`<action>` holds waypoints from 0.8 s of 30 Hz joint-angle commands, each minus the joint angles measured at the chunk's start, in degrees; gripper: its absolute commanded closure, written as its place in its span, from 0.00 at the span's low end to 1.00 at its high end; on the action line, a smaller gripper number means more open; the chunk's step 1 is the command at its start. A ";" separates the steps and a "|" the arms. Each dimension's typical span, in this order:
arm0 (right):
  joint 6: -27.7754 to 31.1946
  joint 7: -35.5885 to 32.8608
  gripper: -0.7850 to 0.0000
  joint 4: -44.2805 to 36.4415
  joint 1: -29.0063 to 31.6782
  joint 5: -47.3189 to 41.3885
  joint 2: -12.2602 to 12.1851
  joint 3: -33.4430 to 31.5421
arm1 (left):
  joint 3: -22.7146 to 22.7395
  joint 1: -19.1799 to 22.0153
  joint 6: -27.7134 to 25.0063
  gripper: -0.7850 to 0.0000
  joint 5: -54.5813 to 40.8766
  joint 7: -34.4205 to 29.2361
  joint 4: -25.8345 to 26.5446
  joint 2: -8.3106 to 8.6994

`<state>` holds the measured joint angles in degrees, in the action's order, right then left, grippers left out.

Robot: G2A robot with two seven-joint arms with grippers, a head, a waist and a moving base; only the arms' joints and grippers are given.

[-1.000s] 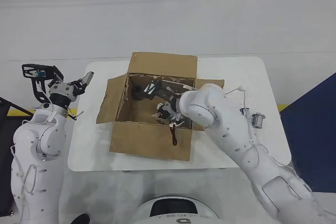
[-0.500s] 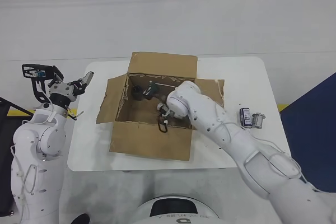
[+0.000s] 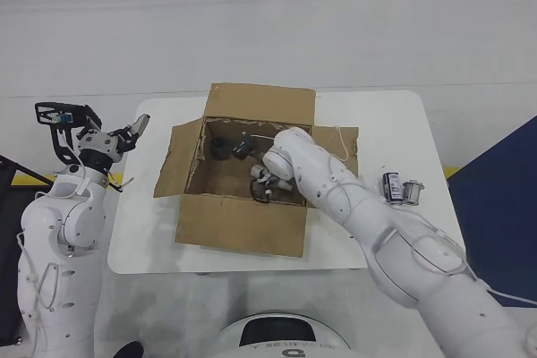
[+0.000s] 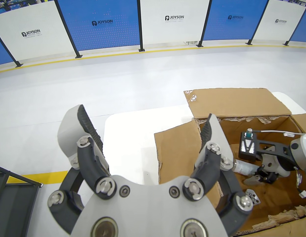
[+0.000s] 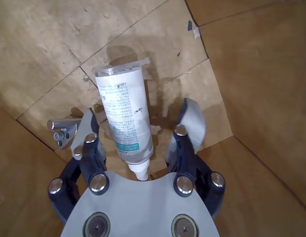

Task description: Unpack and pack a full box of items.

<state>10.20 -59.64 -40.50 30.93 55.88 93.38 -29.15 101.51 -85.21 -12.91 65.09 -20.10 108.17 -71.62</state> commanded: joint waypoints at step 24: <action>-0.19 5.53 1.00 -52.39 24.16 7.64 -11.32 -27.06 | 0.00 0.00 0.00 0.00 0.00 0.00 0.00 0.00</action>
<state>9.68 -54.78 -84.68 50.34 63.27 83.07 -52.44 101.51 -85.21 -12.91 65.09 -20.10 108.17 -71.62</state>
